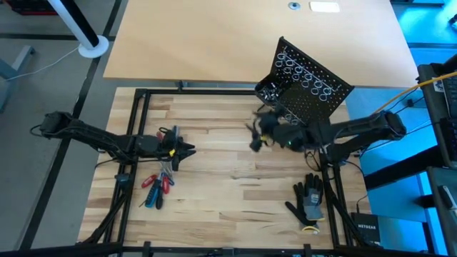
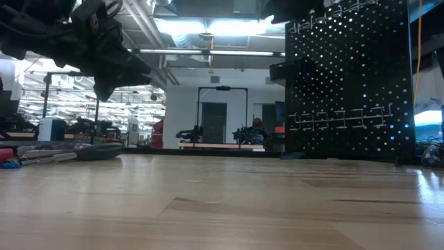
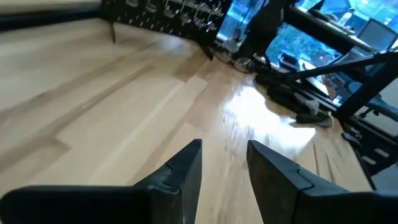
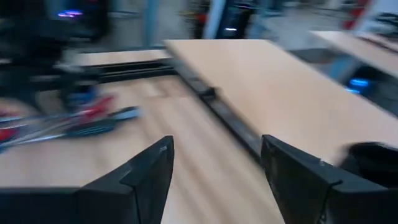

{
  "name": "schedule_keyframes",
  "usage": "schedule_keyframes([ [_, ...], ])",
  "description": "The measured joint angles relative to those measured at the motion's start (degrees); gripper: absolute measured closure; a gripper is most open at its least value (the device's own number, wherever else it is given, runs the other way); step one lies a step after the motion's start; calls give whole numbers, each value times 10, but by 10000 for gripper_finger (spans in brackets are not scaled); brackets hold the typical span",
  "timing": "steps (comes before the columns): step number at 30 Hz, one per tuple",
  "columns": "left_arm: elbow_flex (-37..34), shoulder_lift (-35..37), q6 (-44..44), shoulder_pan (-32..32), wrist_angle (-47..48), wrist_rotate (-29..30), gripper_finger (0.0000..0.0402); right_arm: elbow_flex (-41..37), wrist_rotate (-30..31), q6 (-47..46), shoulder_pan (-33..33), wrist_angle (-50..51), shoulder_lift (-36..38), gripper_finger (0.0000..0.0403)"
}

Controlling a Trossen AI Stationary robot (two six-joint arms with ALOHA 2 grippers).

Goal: Hang tools onto peg board
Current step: Hang the top black screwdriver on the black pegboard

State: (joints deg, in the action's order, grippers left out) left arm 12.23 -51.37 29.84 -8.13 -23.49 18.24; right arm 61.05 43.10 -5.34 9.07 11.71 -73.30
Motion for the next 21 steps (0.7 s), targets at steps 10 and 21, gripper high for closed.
schedule_keyframes([
  [10, 106, -5, 31, 15, 257, 10, 284, 0, -41, -70, 134, 34, -67, 162],
  [21, 238, -60, 105, 10, 569, 35, 284, -1, -2, -127, 204, 35, -174, 162],
])
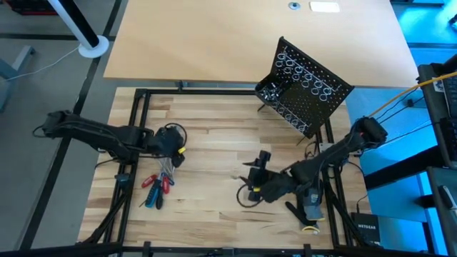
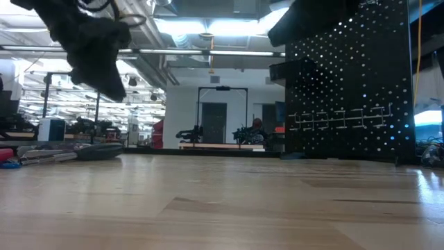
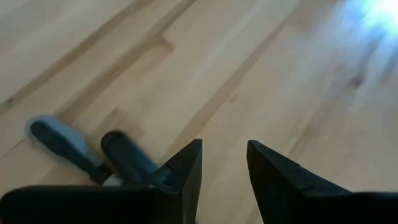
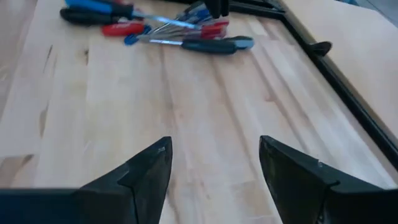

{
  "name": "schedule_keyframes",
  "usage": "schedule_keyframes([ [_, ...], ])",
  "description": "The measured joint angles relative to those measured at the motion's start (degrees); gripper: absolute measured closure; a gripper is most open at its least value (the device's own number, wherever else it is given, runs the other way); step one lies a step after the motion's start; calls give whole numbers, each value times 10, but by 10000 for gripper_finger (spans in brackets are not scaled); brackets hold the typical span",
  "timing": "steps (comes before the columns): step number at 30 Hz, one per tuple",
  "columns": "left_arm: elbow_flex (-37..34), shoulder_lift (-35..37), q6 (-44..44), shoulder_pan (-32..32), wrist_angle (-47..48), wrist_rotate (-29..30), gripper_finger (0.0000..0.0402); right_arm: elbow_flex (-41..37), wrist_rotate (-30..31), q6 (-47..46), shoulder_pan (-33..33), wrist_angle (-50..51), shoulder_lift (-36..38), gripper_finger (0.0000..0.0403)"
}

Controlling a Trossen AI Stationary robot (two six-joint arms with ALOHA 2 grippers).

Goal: Hang tools onto peg board
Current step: Hang the top black screwdriver on the black pegboard

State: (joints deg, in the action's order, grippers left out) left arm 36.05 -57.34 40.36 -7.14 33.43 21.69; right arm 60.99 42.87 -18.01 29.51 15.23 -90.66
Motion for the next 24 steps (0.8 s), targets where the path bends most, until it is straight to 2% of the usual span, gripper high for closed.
schedule_keyframes([
  [7, -18, -34, 17, 8, 3, -13, 278, 0, -5, -16, 15, -1, -20, 162],
  [18, -31, -93, 49, 67, 32, -15, 206, 0, 2, -13, 16, -1, -20, 162],
  [24, -31, -144, 63, 85, 35, -13, 205, 0, 7, -13, 16, -1, -20, 162],
])
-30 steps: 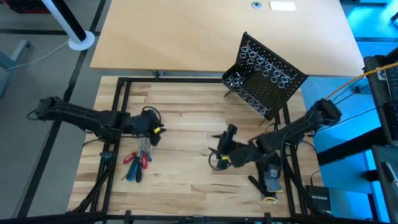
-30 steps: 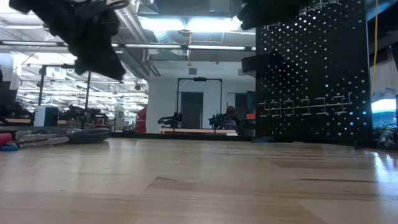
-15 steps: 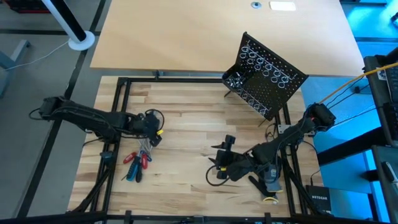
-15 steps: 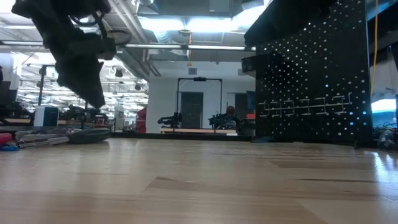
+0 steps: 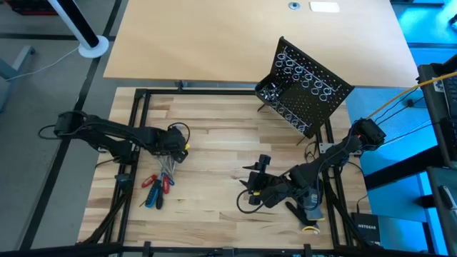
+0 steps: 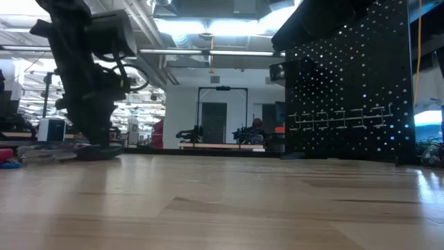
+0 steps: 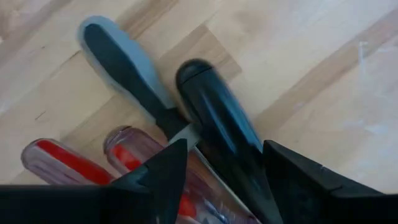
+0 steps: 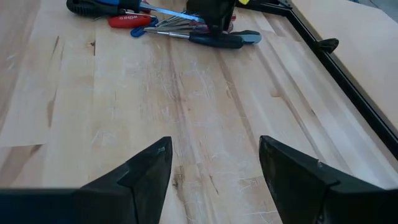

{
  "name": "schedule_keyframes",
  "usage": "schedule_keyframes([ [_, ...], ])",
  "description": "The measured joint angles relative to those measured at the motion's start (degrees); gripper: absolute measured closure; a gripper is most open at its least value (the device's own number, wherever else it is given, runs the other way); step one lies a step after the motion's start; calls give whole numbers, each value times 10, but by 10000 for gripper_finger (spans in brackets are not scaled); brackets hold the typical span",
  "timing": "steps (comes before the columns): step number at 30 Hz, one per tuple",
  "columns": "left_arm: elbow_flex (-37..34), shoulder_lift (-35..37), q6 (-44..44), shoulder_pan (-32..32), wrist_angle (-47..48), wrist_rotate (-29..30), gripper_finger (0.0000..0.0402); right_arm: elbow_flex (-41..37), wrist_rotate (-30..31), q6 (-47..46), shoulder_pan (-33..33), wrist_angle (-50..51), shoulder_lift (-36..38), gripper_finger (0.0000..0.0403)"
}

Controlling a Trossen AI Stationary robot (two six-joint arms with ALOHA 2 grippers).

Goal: Hang tools onto peg board
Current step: Hang the top black screwdriver on the black pegboard

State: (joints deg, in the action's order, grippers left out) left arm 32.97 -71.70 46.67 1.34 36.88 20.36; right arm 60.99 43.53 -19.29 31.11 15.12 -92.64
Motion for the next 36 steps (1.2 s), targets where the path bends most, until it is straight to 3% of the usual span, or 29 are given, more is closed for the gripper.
schedule_keyframes([
  [14, 2, -91, -18, 0, -52, -36, 210, 0, 0, 0, 0, 0, 0, 162],
  [22, 12, -89, -56, -4, -60, -36, 288, 0, 16, -4, 0, 0, 1, 162],
  [32, 79, -6, -102, -37, -83, 6, 286, 0, 34, -24, 0, 0, 13, 162],
  [36, 92, 44, -137, -56, -129, 11, 287, 0, 50, -88, 0, 1, 17, 162],
])
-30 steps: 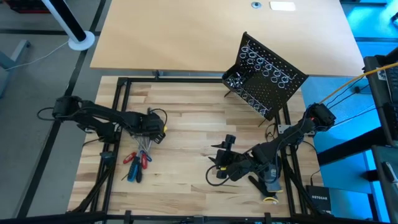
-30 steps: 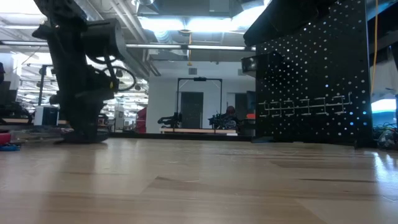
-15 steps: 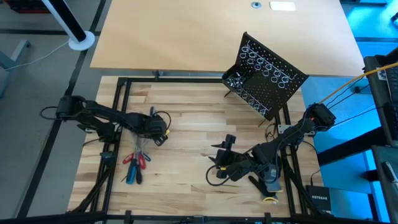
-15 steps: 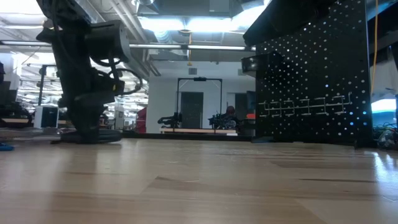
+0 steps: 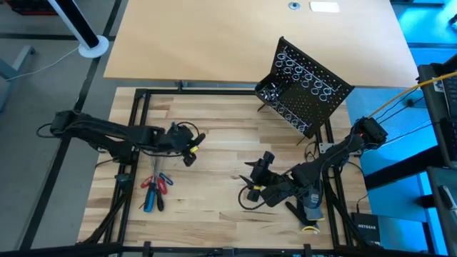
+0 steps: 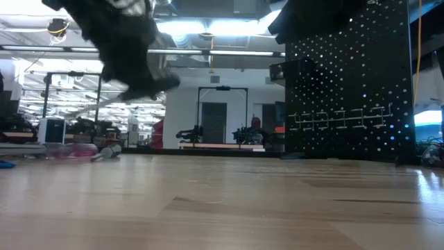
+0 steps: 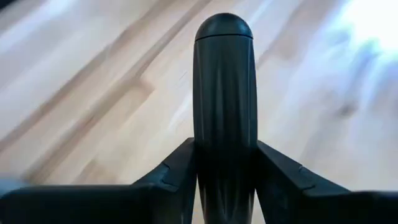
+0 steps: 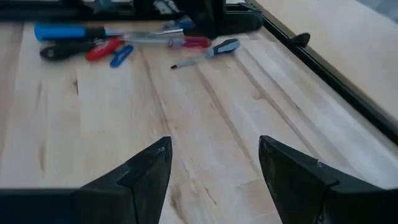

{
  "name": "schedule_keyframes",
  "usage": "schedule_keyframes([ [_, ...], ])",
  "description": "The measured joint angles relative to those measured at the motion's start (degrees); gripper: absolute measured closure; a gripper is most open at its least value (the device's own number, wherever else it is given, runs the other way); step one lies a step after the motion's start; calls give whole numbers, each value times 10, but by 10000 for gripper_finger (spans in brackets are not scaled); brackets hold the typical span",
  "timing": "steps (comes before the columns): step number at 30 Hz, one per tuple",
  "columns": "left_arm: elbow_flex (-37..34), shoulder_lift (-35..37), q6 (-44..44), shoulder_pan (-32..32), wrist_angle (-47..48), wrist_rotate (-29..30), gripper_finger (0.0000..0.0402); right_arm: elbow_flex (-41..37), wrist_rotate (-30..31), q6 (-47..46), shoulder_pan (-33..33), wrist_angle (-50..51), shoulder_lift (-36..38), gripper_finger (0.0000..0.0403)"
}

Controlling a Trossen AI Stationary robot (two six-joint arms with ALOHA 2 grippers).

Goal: Hang tools onto peg board
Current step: Hang the top black screwdriver on the black pegboard

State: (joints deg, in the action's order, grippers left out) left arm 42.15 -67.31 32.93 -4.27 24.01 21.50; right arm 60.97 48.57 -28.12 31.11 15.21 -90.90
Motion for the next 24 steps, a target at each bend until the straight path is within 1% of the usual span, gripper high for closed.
schedule_keyframes([
  [3, 2, 37, -48, -14, -69, 3, 288, 0, 13, -19, 0, -2, 10, 162],
  [6, 2, 57, -121, -34, -146, 4, 285, 0, 20, -25, 0, -11, 19, 162],
  [9, -3, 61, -203, -55, -250, 1, 284, 0, 28, -4, -2, -55, 22, 162],
  [11, -6, 56, -244, -64, -311, -7, 285, -8, 23, 25, -12, -114, 18, 162],
  [13, -7, 48, -283, -69, -366, -30, 286, -24, 5, 58, -25, -180, 14, 162],
  [15, -7, 41, -311, -73, -429, -55, 285, -45, -23, 103, -39, -268, 9, 162],
  [18, -7, 27, -347, -75, -517, -100, 284, -75, -82, 188, -60, -420, 2, 162],
  [20, -7, 16, -368, -74, -564, -132, 284, -87, -126, 239, -75, -501, -1, 162],
  [24, -7, -4, -408, -63, -651, -185, 284, -88, -166, 300, -101, -575, -2, 162],
])
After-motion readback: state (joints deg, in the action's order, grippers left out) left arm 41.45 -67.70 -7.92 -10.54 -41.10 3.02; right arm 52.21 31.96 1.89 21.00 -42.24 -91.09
